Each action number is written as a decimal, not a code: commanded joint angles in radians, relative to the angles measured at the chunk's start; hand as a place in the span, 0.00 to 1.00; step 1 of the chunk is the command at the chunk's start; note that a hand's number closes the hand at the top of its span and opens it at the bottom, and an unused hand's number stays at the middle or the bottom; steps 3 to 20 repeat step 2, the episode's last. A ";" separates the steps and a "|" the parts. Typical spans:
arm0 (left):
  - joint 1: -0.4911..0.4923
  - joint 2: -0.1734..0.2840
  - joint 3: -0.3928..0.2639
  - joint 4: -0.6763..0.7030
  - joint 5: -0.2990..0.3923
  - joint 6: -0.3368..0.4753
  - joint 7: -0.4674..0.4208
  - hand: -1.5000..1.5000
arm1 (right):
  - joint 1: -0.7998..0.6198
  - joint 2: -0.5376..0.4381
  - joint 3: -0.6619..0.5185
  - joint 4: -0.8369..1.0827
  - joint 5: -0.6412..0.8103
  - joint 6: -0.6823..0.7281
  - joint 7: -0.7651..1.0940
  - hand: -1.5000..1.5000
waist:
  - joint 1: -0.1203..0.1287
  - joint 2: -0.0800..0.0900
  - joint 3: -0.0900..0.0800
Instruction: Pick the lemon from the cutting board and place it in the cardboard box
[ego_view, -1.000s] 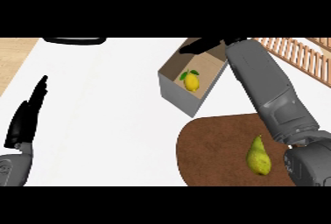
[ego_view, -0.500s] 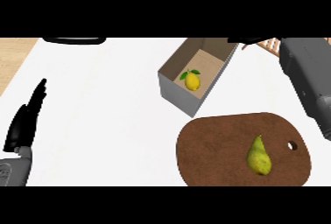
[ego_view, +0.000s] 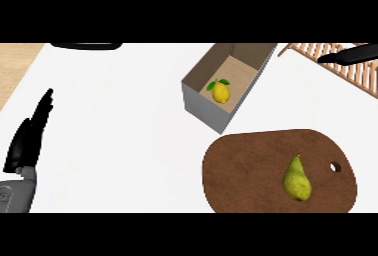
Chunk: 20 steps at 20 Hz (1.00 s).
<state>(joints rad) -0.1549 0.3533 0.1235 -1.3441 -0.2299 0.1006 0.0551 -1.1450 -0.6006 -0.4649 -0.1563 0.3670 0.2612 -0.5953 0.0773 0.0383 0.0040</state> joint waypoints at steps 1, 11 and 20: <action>-0.005 0.002 -0.005 -0.039 0.003 -0.010 0.037 0.50 | 0.014 -0.107 0.027 0.009 0.031 0.099 0.003 0.00 | 0.009 -0.001 0.001; -0.020 0.016 -0.004 -0.037 0.007 -0.030 0.059 0.50 | 0.036 -0.111 0.038 0.006 0.040 0.132 -0.031 0.00 | 0.001 -0.002 0.002; -0.020 0.016 -0.004 -0.037 0.007 -0.030 0.059 0.50 | 0.036 -0.111 0.038 0.006 0.040 0.132 -0.031 0.00 | 0.001 -0.002 0.002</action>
